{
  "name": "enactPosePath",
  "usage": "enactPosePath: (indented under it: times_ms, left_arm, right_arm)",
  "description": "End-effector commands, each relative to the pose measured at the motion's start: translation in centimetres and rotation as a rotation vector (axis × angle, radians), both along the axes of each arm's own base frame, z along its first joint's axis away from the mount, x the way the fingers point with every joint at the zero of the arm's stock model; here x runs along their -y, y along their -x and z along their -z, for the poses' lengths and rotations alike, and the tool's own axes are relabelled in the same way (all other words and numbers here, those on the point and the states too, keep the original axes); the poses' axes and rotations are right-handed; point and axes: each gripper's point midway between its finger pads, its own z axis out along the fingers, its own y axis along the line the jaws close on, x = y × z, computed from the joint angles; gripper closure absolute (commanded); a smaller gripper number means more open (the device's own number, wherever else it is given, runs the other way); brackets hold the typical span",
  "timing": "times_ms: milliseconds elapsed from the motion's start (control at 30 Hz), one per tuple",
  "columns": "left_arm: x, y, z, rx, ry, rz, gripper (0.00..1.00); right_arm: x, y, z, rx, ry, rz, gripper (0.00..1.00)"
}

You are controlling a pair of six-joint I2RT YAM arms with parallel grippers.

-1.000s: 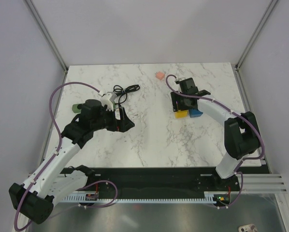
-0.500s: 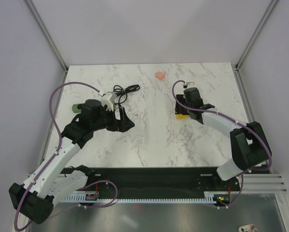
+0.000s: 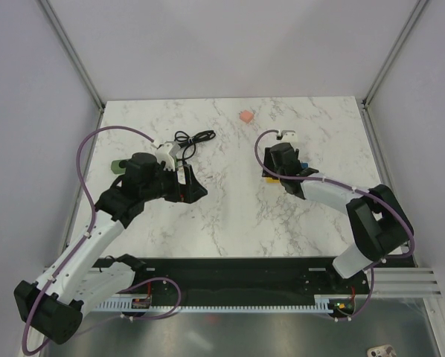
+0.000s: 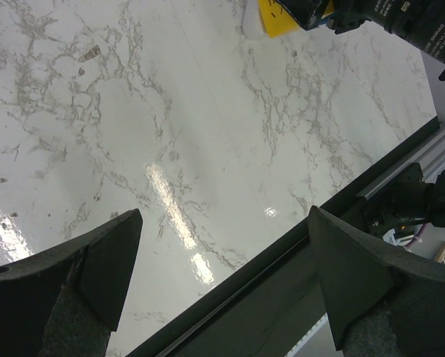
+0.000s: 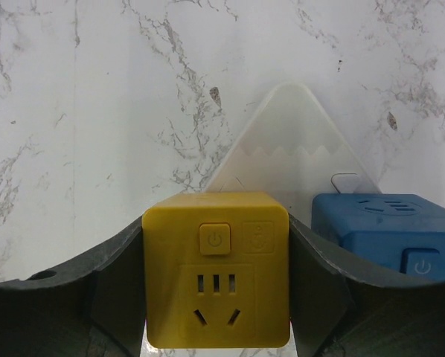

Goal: Insert the plug

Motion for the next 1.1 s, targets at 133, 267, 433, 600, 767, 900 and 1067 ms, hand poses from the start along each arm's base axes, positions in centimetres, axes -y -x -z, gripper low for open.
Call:
enactPosePath:
  times_ms: [133, 267, 433, 600, 767, 900, 1067]
  left_arm:
    - [0.1, -0.8, -0.3, 0.039, 0.002, -0.006, 0.0]
    - [0.1, -0.7, -0.5, 0.043, 0.005, -0.007, 0.0]
    - [-0.1, -0.7, -0.5, 0.046, 0.004, -0.013, 0.0]
    - [-0.1, -0.7, -0.5, 0.05, 0.003, -0.015, 0.0]
    - [-0.1, -0.6, -0.5, 0.052, 0.003, -0.013, 0.0]
    - [-0.1, -0.6, -0.9, 0.06, 0.01, -0.011, 0.0]
    - [0.1, -0.4, -0.9, 0.055, 0.016, 0.001, 0.0]
  right_arm:
    - [-0.4, 5.7, 5.3, -0.135, 0.001, 0.034, 1.0]
    - [-0.5, 6.2, 5.9, -0.114, 0.005, 0.039, 1.0]
    - [-0.1, 6.9, 7.8, -0.169, 0.107, 0.052, 1.0]
    - [0.0, 7.2, 9.0, -0.186, 0.134, 0.066, 1.0]
    - [-0.3, 7.7, 10.3, -0.217, 0.169, 0.071, 1.0]
    - [-0.2, 7.9, 10.5, -0.2, 0.193, 0.091, 1.0]
    - [0.0, 8.6, 10.5, -0.156, 0.24, 0.11, 1.0]
